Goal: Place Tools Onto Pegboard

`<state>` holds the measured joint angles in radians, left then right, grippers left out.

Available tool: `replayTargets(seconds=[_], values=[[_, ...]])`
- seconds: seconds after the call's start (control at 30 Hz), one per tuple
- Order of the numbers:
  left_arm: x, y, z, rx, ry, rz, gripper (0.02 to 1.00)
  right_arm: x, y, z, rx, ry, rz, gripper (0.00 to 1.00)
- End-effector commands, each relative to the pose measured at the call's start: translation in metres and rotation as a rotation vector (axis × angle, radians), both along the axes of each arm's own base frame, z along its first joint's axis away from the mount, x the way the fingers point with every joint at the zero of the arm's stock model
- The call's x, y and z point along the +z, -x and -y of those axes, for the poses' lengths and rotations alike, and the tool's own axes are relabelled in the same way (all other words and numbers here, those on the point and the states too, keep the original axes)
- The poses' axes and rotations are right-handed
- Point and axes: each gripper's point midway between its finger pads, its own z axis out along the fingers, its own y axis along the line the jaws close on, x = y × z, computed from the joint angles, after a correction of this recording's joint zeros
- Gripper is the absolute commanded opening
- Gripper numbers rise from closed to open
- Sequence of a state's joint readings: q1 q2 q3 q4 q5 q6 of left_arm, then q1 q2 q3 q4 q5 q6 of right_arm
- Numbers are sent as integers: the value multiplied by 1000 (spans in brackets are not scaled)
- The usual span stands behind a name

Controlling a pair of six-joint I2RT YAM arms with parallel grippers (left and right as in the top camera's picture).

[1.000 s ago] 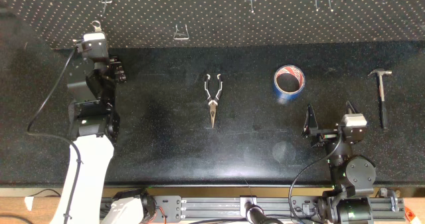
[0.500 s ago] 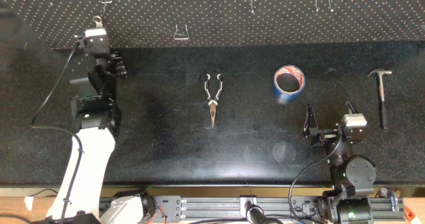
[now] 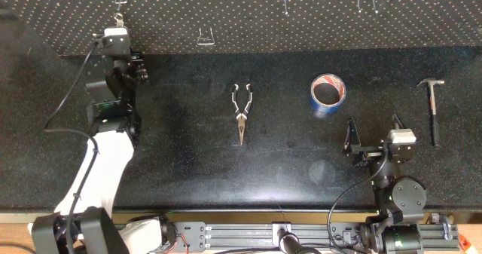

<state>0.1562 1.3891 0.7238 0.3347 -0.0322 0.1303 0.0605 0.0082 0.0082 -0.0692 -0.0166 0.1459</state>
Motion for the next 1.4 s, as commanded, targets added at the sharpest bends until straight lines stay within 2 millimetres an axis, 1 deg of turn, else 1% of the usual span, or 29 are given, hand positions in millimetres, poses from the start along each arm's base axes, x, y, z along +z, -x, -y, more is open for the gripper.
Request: replayTargets(seconds=[0.03,0.07,0.13,0.2,0.27,0.3,0.33,0.4,0.43,0.5,0.53,0.6,0.7,0.73,0.77,0.8,0.83,0.87,0.9,0.93,0.97,1.03,1.1,1.17,1.23,1.27,1.3,1.33,1.4], values=[[-2,-14,-1,-9,-13,36,36,-2,0,-1,0,-10,-2,989],[-5,-18,-2,-8,-14,44,69,-2,0,-1,0,-10,-2,989],[-8,-20,-2,-8,-14,44,213,-2,0,-1,0,-10,-2,989],[-3,-19,-5,8,-21,55,606,-2,0,-1,0,-10,-2,989],[11,-15,-6,17,-27,81,818,-2,0,-1,0,-10,-2,989],[20,-10,-5,18,-30,92,961,-2,0,-1,0,-10,-2,989],[25,-5,-5,18,-29,91,996,-2,0,-1,0,-10,-2,989],[36,12,-1,16,-25,71,996,-2,0,-1,0,-10,-2,989],[46,28,3,7,-9,75,996,-2,0,-1,0,-10,-2,989],[58,52,18,-36,58,87,996,-2,0,-1,0,-10,-2,987],[68,78,46,-161,116,78,996,-2,0,-1,0,-10,-2,989],[80,107,73,-290,157,76,996,-2,0,-1,0,-10,-2,989],[99,127,76,-295,140,131,996,-2,0,-1,0,-10,-2,989],[100,133,82,-326,152,131,996,-2,0,-1,0,-10,-2,989],[106,138,97,-379,276,142,996,-2,0,-1,0,-10,-2,989],[103,137,98,-355,367,126,996,-2,0,-1,0,-10,-2,987],[85,134,99,-283,521,51,1000,-2,0,-1,0,-10,-2,989],[69,132,107,-266,570,-17,998,-2,0,-1,0,-10,-2,989],[52,128,127,-305,573,-93,998,-2,0,-1,0,-10,-2,989],[31,124,157,-364,561,-191,998,-2,0,-1,0,-10,-2,989],[15,123,179,-389,556,-264,998,-2,0,-1,0,-10,-2,991],[-6,117,205,-381,523,-352,998,-2,0,-1,0,-10,-2,989],[-11,113,226,-387,464,-416,998,-2,0,-1,0,-10,-2,989],[-23,110,235,-346,393,-527,998,-2,0,-1,0,-10,-2,989],[-42,101,242,-307,350,-683,998,-2,0,-1,0,-10,-2,989],[-54,98,245,-287,330,-766,998,-2,0,-1,0,-10,-2,989],[-73,96,246,-252,296,-871,998,-2,0,-1,0,-10,-2,989],[-78,95,247,-243,288,-898,998,-2,0,-1,0,-10,-2,989],[-104,89,256,-234,284,-988,998,-2,0,-1,0,-10,-2,989]])
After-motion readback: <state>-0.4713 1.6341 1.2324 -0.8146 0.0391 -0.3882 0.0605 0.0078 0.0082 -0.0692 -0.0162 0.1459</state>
